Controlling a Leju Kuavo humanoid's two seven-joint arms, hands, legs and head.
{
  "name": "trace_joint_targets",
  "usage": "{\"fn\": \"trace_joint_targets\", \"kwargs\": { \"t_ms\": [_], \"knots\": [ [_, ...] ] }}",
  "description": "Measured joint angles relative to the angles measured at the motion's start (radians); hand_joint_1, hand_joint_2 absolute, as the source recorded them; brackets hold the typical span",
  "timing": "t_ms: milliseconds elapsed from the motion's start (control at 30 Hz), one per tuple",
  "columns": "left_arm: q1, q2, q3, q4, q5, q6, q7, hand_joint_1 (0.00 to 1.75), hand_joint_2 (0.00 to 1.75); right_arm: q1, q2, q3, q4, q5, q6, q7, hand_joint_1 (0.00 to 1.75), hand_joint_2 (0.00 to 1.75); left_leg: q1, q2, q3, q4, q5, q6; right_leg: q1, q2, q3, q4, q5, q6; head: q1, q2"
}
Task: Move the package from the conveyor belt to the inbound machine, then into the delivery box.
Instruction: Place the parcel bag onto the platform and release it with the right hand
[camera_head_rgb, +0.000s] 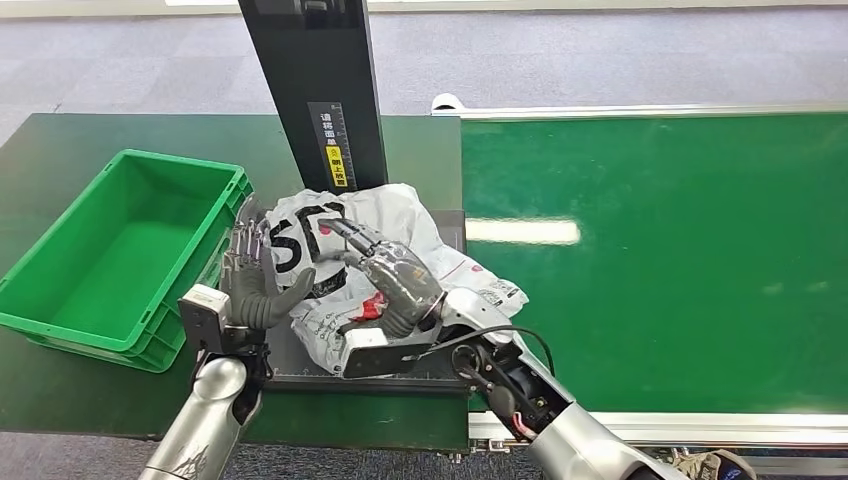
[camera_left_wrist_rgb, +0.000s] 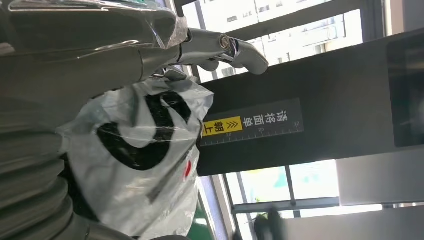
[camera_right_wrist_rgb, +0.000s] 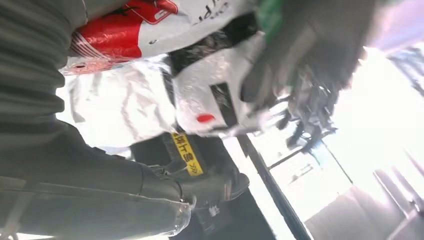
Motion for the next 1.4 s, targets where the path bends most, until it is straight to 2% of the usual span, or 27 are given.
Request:
{"fn": "trace_joint_targets", "kwargs": {
  "t_ms": [133, 333, 633, 767, 933, 1067, 1233, 1400],
  "knots": [
    [0.011, 0.006, 0.001, 0.000, -0.004, -0.004, 0.000, 0.00, 1.75, 0.020, -0.018, -0.105, -0.070, -0.149, 0.091, -0.027, 0.00, 1.75, 0.000, 0.000, 0.000, 0.000, 0.000, 0.000, 0.000, 0.000, 0.000, 0.000, 0.000, 0.000, 0.000, 0.000],
    [0.030, 0.014, 0.001, -0.002, -0.035, -0.013, 0.000, 0.00, 1.75, 0.049, -0.051, -0.256, -0.121, -0.346, 0.240, -0.019, 0.00, 1.75, 0.000, 0.000, 0.000, 0.000, 0.000, 0.000, 0.000, 0.000, 0.000, 0.000, 0.000, 0.000, 0.000, 0.000],
    [0.058, 0.025, -0.012, -0.019, -0.123, -0.057, 0.012, 0.00, 1.75, 0.085, -0.076, -0.392, -0.142, -0.502, 0.392, 0.028, 0.00, 1.75, 0.000, 0.000, 0.000, 0.000, 0.000, 0.000, 0.000, 0.000, 0.000, 0.000, 0.000, 0.000, 0.000, 0.000],
    [0.064, 0.029, -0.028, -0.019, -0.154, -0.062, 0.015, 0.00, 1.75, 0.085, -0.083, -0.411, -0.144, -0.495, 0.415, 0.067, 0.00, 1.75, 0.000, 0.000, 0.000, 0.000, 0.000, 0.000, 0.000, 0.000, 0.000, 0.000, 0.000, 0.000, 0.000, 0.000],
    [0.063, 0.028, -0.029, -0.019, -0.161, -0.060, 0.016, 0.00, 1.75, 0.085, -0.086, -0.416, -0.142, -0.492, 0.425, 0.075, 0.00, 1.75, 0.000, 0.000, 0.000, 0.000, 0.000, 0.000, 0.000, 0.000, 0.000, 0.000, 0.000, 0.000, 0.000, 0.000],
    [0.061, 0.017, -0.003, -0.023, -0.116, -0.013, 0.013, 0.00, 1.75, 0.087, -0.090, -0.416, -0.141, -0.476, 0.437, 0.098, 0.00, 1.75, 0.000, 0.000, 0.000, 0.000, 0.000, 0.000, 0.000, 0.000, 0.000, 0.000, 0.000, 0.000, 0.000, 0.000],
    [0.054, -0.009, 0.091, -0.067, 0.020, 0.130, 0.001, 0.00, 1.75, 0.087, -0.098, -0.402, -0.119, -0.404, 0.457, 0.154, 0.00, 1.75, 0.000, 0.000, -0.001, 0.000, 0.000, 0.000, 0.000, 0.000, 0.000, 0.000, 0.000, 0.000, 0.000, 0.000],
    [0.047, -0.046, 0.248, -0.210, 0.083, 0.274, 0.000, 0.00, 1.75, 0.077, -0.098, -0.356, -0.068, -0.334, 0.477, 0.161, 0.00, 1.75, 0.000, 0.000, -0.001, 0.000, 0.000, 0.000, 0.000, 0.000, 0.000, 0.000, 0.000, 0.000, 0.000, 0.000]
  ]
}}
